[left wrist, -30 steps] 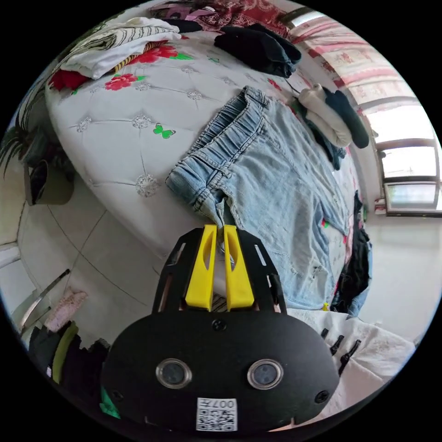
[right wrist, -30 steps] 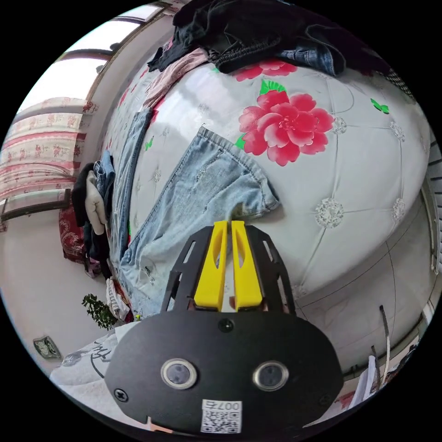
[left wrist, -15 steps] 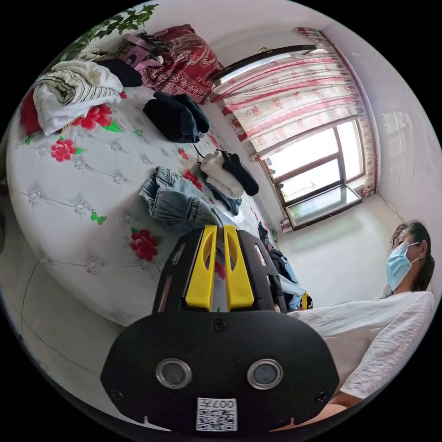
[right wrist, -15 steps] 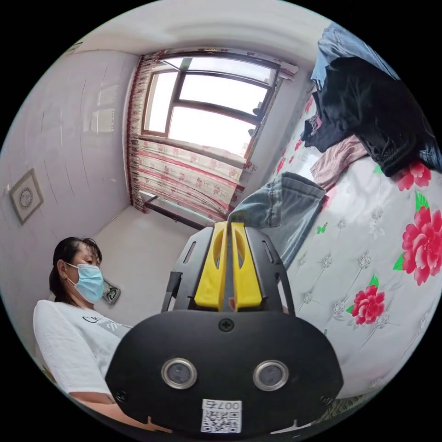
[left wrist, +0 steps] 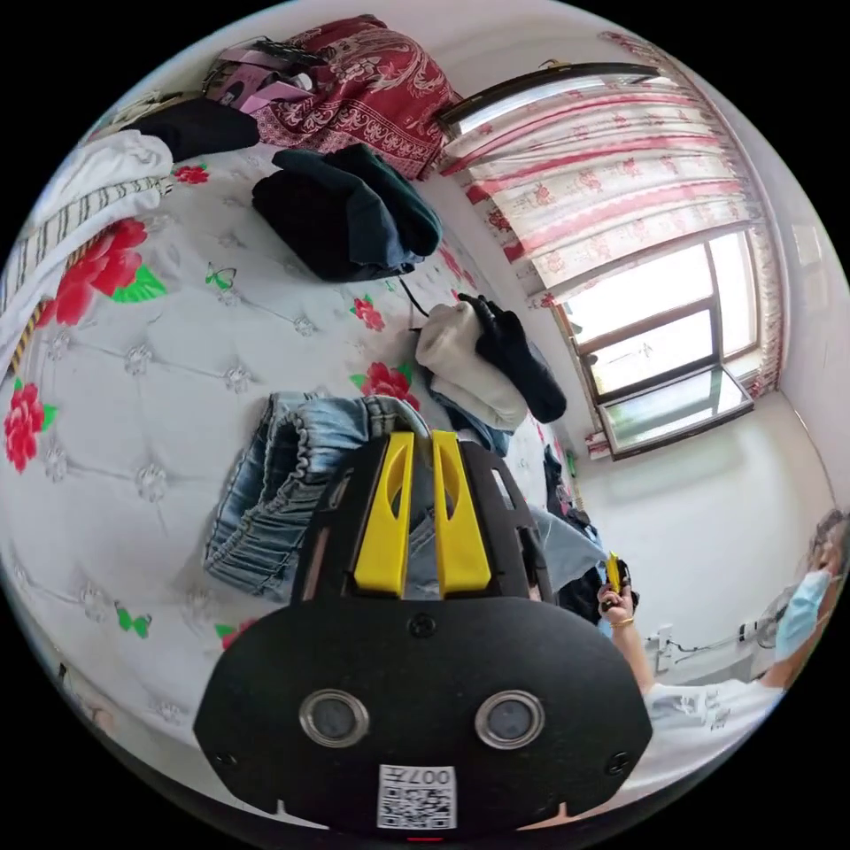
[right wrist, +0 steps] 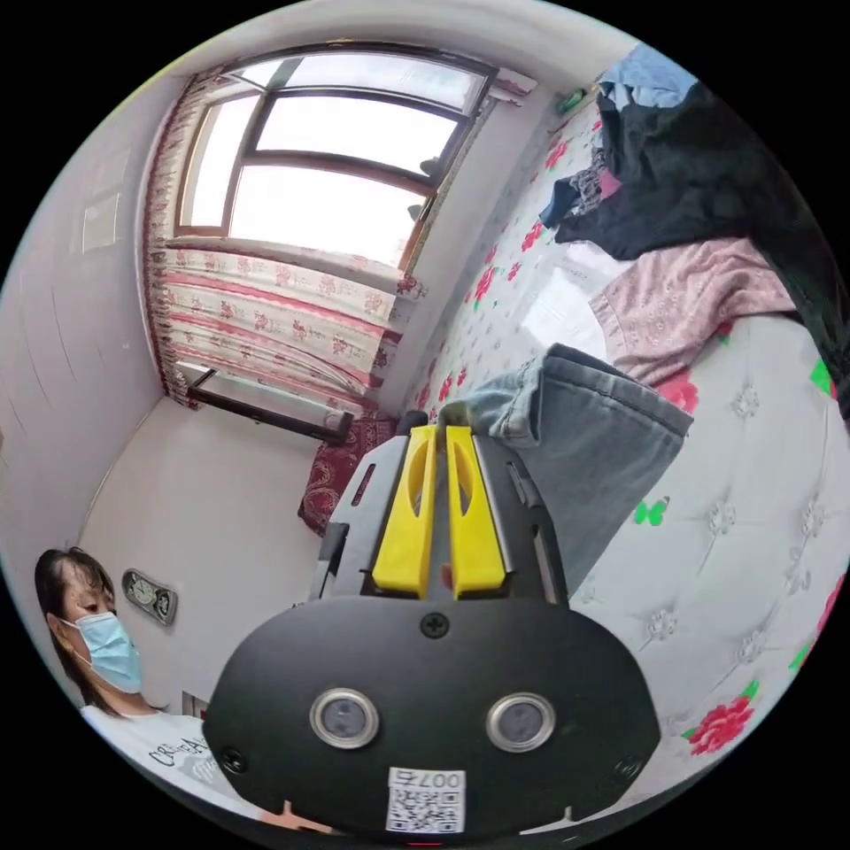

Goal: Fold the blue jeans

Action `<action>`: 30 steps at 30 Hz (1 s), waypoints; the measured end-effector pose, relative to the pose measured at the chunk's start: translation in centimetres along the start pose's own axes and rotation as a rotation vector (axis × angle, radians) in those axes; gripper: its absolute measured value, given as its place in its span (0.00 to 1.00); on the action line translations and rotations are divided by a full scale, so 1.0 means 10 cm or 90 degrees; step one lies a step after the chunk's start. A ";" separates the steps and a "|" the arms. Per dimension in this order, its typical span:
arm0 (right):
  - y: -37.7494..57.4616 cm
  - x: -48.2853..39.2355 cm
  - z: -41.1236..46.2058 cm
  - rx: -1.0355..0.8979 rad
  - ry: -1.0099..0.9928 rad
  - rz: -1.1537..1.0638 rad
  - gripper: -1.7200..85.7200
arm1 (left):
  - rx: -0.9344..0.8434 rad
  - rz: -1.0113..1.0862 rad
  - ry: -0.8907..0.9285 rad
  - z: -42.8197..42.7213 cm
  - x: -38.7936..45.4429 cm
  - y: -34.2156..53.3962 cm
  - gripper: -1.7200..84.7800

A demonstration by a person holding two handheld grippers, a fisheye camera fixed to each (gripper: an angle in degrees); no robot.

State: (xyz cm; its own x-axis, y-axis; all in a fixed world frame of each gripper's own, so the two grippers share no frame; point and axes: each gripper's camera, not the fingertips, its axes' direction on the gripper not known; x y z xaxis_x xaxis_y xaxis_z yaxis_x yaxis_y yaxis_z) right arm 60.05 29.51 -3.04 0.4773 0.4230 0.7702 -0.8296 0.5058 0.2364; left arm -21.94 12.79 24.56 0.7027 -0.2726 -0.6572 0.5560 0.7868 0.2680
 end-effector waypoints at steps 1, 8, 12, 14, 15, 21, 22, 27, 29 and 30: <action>-0.15 0.07 0.36 -0.013 -0.006 0.021 0.03 | -0.001 0.005 -0.020 0.15 0.04 -0.10 0.08; 0.39 0.08 1.67 -0.228 0.082 -0.078 0.03 | -0.043 0.061 -0.112 0.92 0.50 -0.25 0.11; 1.49 -0.10 2.14 -0.464 0.080 -0.255 0.05 | -0.050 0.175 -0.245 0.80 0.72 0.33 0.11; 1.92 -0.15 2.31 -0.535 0.066 -0.287 0.06 | -0.040 0.181 -0.284 0.74 0.74 0.59 0.11; 2.16 -0.20 2.42 -0.565 0.057 -0.309 0.06 | -0.039 0.184 -0.307 0.72 0.76 0.72 0.11; 2.86 -0.36 3.23 -0.682 0.049 -0.343 0.07 | -0.094 0.205 -0.384 1.15 0.86 1.03 0.11; 2.92 -0.38 3.38 -0.683 0.060 -0.353 0.06 | -0.100 0.208 -0.398 1.22 0.86 1.04 0.11; 3.13 -0.42 3.59 -0.750 0.100 -0.407 0.03 | -0.200 0.359 -0.588 1.73 0.97 1.13 0.01; 3.22 -0.40 3.40 -0.767 0.056 -0.408 0.02 | -0.222 0.378 -0.641 1.76 0.96 1.15 0.01; 3.29 -0.39 3.28 -0.768 0.037 -0.399 0.02 | -0.238 0.354 -0.639 1.70 0.89 1.16 0.01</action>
State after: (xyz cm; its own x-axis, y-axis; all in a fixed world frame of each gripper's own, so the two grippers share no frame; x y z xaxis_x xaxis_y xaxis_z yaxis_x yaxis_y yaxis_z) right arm 21.41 19.81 21.21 0.7137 -0.1033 0.6927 0.2824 0.9476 -0.1496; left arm -1.67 10.08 33.83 0.9293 -0.0240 0.3686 0.0212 0.9997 0.0115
